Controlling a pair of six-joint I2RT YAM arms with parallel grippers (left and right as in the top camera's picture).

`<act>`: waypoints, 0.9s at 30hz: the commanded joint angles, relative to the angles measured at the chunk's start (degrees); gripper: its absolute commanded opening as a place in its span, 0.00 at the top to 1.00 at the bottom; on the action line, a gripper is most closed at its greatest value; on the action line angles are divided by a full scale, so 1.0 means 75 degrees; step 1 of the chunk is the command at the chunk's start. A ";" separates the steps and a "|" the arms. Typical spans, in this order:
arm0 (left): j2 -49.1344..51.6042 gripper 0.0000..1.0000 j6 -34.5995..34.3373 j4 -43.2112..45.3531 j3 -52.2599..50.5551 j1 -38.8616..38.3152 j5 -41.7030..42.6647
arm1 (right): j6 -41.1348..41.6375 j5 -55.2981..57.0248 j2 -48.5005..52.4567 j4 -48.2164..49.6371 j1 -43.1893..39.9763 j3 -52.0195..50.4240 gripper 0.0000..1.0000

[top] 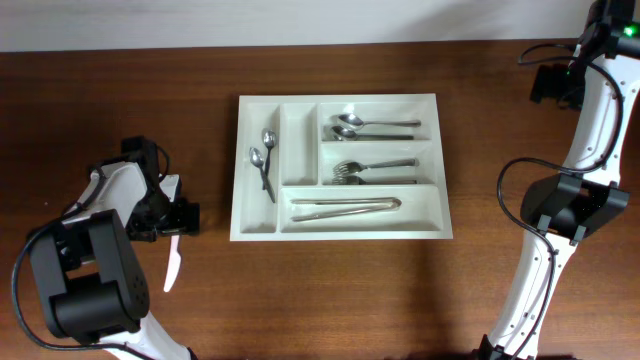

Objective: Pack container
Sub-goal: 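Lower the left gripper and grasp the white knife's handle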

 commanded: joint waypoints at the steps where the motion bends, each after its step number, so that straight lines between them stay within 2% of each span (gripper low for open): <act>1: 0.0522 0.07 -0.0187 0.0175 -0.0178 -0.0032 0.0050 | 0.0090 0.0012 0.0052 0.0003 -0.0003 0.0003 0.01; 27: 0.0530 0.07 -0.0189 0.0189 -0.0475 -0.0032 -0.0382 | 0.0093 0.0012 0.0052 0.0003 -0.0003 0.0003 0.02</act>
